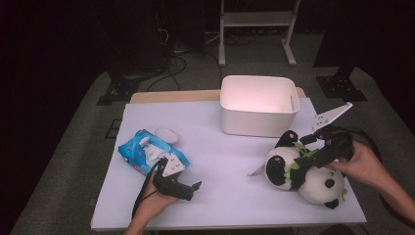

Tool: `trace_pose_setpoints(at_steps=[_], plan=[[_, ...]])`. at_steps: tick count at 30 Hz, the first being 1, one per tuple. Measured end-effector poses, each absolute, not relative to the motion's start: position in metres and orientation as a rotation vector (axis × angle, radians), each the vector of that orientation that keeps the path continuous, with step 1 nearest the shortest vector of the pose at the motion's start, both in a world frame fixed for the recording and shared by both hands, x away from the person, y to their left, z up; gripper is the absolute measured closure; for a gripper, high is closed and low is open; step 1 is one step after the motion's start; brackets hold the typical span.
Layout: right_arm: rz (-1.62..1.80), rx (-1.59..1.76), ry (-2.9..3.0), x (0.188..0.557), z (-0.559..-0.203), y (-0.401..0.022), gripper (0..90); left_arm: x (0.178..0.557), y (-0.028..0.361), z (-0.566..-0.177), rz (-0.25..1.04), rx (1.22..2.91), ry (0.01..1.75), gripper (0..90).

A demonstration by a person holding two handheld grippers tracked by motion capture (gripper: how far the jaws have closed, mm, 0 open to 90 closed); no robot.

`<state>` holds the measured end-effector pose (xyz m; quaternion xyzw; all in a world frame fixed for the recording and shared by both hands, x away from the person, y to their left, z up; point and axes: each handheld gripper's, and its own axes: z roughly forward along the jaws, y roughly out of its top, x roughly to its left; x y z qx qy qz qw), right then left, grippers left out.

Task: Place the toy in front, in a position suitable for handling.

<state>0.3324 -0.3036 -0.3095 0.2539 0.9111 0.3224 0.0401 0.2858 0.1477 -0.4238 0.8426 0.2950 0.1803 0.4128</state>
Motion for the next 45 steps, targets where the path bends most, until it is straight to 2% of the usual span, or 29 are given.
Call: trace_pose_setpoints(at_steps=[9, 19, 24, 26, 29, 31, 33, 34, 45], plan=[[0.956, 0.847, 2.761, 0.333, -0.315, -0.331, 17.0, 0.286, 0.147, -0.425, 0.453, 2.126, 0.739, 0.0], [0.932, 0.861, 2.774, 0.335, -0.325, -0.341, 25.7, 0.287, 0.147, -0.426, 0.453, 2.129, 0.74, 0.0], [0.946, 0.822, 2.79, 0.332, -0.323, -0.341, 42.1, 0.287, 0.147, -0.425, 0.454, 2.13, 0.74, 0.0], [0.943, 0.814, 2.788, 0.331, -0.323, -0.341, 44.7, 0.287, 0.147, -0.425, 0.453, 2.13, 0.74, 0.0], [0.934, 0.79, 2.791, 0.329, -0.321, -0.341, 55.8, 0.287, 0.148, -0.425, 0.453, 2.129, 0.742, 0.0], [0.917, 0.764, 2.799, 0.327, -0.32, -0.341, 67.1, 0.287, 0.148, -0.425, 0.454, 2.13, 0.742, 0.0], [0.921, 0.76, 2.808, 0.326, -0.319, -0.341, 69.3, 0.287, 0.148, -0.425, 0.454, 2.129, 0.742, 0.0], [0.915, 0.736, 2.818, 0.325, -0.318, -0.34, 73.9, 0.287, 0.148, -0.425, 0.455, 2.13, 0.742, 0.0], [0.953, 0.658, 2.812, 0.32, -0.306, -0.334, 77.2, 0.287, 0.149, -0.425, 0.458, 2.127, 0.747, 0.0]])
